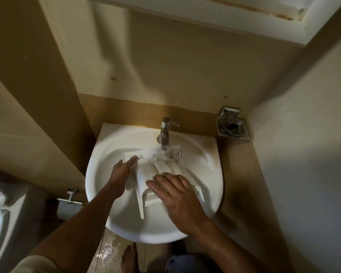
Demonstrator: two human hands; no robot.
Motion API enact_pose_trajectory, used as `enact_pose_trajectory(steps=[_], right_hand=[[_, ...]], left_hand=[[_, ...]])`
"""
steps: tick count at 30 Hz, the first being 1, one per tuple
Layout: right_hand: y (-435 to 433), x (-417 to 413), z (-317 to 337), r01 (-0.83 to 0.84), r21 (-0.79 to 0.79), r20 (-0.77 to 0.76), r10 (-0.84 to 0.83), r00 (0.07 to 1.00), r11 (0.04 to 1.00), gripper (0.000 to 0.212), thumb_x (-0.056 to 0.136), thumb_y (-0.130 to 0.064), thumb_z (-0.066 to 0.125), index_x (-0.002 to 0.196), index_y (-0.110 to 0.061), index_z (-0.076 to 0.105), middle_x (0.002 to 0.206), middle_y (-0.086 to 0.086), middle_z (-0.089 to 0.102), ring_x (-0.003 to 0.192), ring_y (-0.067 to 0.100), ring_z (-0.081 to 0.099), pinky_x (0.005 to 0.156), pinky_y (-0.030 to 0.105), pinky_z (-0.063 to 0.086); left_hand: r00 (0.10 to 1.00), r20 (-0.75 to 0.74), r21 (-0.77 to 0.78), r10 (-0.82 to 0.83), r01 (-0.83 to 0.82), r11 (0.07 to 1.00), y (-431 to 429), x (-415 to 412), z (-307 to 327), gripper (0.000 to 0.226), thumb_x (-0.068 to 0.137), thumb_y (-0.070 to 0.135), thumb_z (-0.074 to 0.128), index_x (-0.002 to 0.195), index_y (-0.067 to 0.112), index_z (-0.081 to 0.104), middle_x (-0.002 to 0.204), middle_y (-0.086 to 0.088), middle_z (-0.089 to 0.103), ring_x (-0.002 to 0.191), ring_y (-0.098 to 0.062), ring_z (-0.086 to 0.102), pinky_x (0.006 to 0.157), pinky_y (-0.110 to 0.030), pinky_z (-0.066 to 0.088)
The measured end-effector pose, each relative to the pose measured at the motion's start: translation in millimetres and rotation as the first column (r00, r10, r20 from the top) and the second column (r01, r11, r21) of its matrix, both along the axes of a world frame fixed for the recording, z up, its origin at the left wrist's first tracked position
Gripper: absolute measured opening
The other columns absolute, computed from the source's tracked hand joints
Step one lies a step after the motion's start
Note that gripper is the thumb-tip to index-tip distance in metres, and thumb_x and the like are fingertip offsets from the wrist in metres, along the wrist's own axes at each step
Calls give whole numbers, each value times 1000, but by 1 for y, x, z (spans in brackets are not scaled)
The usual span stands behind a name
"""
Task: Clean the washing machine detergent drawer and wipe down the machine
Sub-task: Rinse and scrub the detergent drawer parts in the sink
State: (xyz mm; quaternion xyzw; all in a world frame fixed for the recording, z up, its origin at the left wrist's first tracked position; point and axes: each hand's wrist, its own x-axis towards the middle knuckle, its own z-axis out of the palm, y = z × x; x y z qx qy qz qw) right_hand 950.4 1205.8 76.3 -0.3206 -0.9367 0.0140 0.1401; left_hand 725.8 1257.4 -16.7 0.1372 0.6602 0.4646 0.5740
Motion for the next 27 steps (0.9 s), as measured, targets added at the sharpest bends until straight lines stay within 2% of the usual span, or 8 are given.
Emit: enact_pose_trajectory(steps=[3, 5, 9, 13, 17, 19, 24, 27], right_hand=[[11, 20, -3, -154, -4, 83, 154, 985, 988, 56, 93, 2, 43, 143, -23, 45, 142, -2, 50, 132, 21, 45, 105, 39, 39], [14, 29, -3, -213, 7, 115, 211, 971, 977, 47, 103, -3, 29, 142, -23, 47, 142, -1, 51, 132, 22, 46, 106, 40, 38], [14, 25, 9, -286, 15, 113, 283, 953, 958, 52, 106, -5, 15, 141, -21, 49, 141, 1, 53, 131, 22, 48, 105, 40, 39], [16, 29, 25, -300, 6, 76, 299, 951, 954, 50, 99, 1, 37, 141, -21, 52, 140, 2, 56, 134, 21, 48, 110, 40, 38], [19, 46, 30, -128, -83, -68, 123, 990, 988, 65, 80, 8, 61, 139, -19, 55, 139, 2, 58, 137, 19, 47, 116, 47, 36], [26, 49, 35, -59, -247, -157, 20, 987, 967, 76, 76, 5, 74, 142, -24, 51, 143, -6, 53, 138, 11, 43, 115, 41, 39], [66, 39, 76, 5, -625, -182, -153, 971, 780, 106, 74, -9, 86, 135, -73, 28, 136, -52, 33, 131, -19, 35, 105, 3, 28], [96, 21, 92, 59, -735, -93, -187, 978, 675, 104, 70, -6, 88, 141, -57, 33, 137, -37, 42, 126, -9, 43, 91, -4, 33]], left_hand=[[998, 60, -1, -3, 3, 1000, -12, -8, 1, 40, 87, 40, 74, 111, 8, 72, 96, -11, 73, 89, -33, 66, 79, -39, 53], [998, 48, -3, -33, 33, 999, -19, -10, 3, 41, 84, 39, 77, 106, 4, 73, 81, -9, 67, 75, -27, 59, 67, -32, 46], [996, 91, -22, 18, -16, 1000, -33, -18, 12, 37, 82, 32, 80, 104, 3, 74, 95, -20, 65, 86, -32, 55, 75, -41, 40], [987, 161, 8, -25, 24, 1000, -42, -26, 29, 23, 90, 20, 69, 109, 7, 75, 117, -22, 72, 89, -32, 66, 78, -40, 51], [978, 169, 85, -120, 107, 991, -39, -23, 52, 29, 94, 28, 66, 115, 10, 75, 109, -18, 75, 84, -24, 71, 77, -36, 55], [956, 218, 116, -197, 175, 978, -38, -25, 61, 34, 93, 40, 65, 112, 14, 77, 107, -14, 76, 86, -24, 73, 82, -38, 55], [912, 323, 110, -253, 230, 967, -41, -23, 74, 51, 95, 49, 58, 125, 10, 70, 107, -14, 71, 89, -28, 67, 89, -41, 51], [887, 377, 93, -267, 250, 964, -44, -19, 75, 61, 96, 49, 56, 138, 6, 58, 123, -18, 66, 102, -36, 65, 89, -43, 53]])
